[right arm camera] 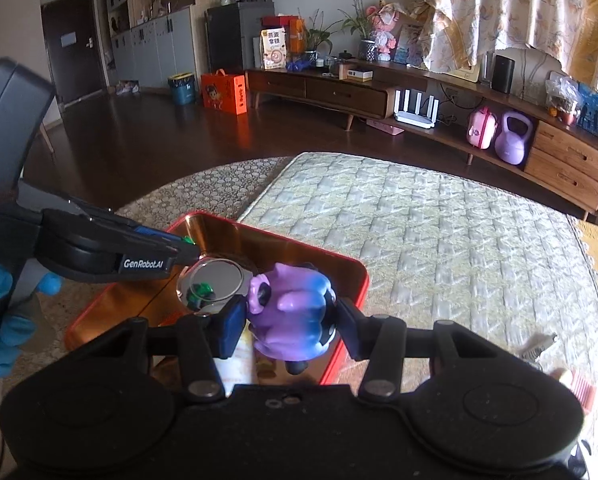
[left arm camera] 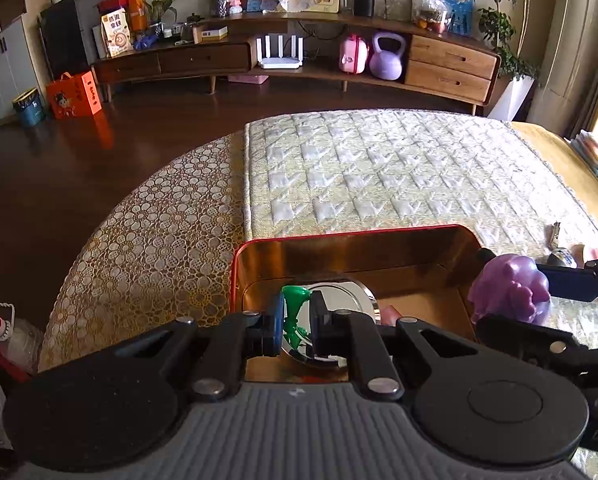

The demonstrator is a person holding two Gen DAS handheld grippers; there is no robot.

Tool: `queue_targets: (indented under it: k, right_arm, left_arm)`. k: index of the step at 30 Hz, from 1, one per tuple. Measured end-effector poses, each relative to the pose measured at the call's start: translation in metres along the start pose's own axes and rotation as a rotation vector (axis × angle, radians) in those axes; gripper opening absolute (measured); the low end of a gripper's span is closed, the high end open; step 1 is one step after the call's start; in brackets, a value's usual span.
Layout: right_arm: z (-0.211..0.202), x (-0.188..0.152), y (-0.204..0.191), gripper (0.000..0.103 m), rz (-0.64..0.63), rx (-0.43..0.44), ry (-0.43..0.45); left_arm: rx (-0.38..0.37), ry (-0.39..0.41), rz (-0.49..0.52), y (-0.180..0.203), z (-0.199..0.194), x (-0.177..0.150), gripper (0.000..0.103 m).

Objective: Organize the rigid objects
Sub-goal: 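Carry the purple toy over the red box with the right gripper while the left carries the pushpin, then open both grippers to drop the purple toy and pushpin into the box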

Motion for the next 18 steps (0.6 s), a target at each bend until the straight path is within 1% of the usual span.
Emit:
queue_targets:
  k: [9,12,18]
  right_arm:
    - [0.031,-0.003,-0.008,0.049,-0.069,-0.019,-0.045]
    - [0.039,-0.005,-0.007,0.049,-0.060,-0.020,-0.058]
    - [0.048,-0.009,-0.010,0.049,-0.084,-0.033,-0.072]
  left_arm:
    - [0.023,-0.024,0.016,-0.002,0.022,0.001,0.013]
    - [0.021,-0.043,0.021,-0.001,0.029,-0.001,0.013]
    - [0.026,-0.040,0.026,-0.003,0.033,0.000,0.013]
Point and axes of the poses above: each gripper's, at about its wrist camera, not at the fingertips, and z roughly the way its jaws point, y to its right, x to its top, the point moved 1 cm from there along z, roughly the way its jaws point, and after that the axes turned 12 degrees about y, right-handed, at the moved point
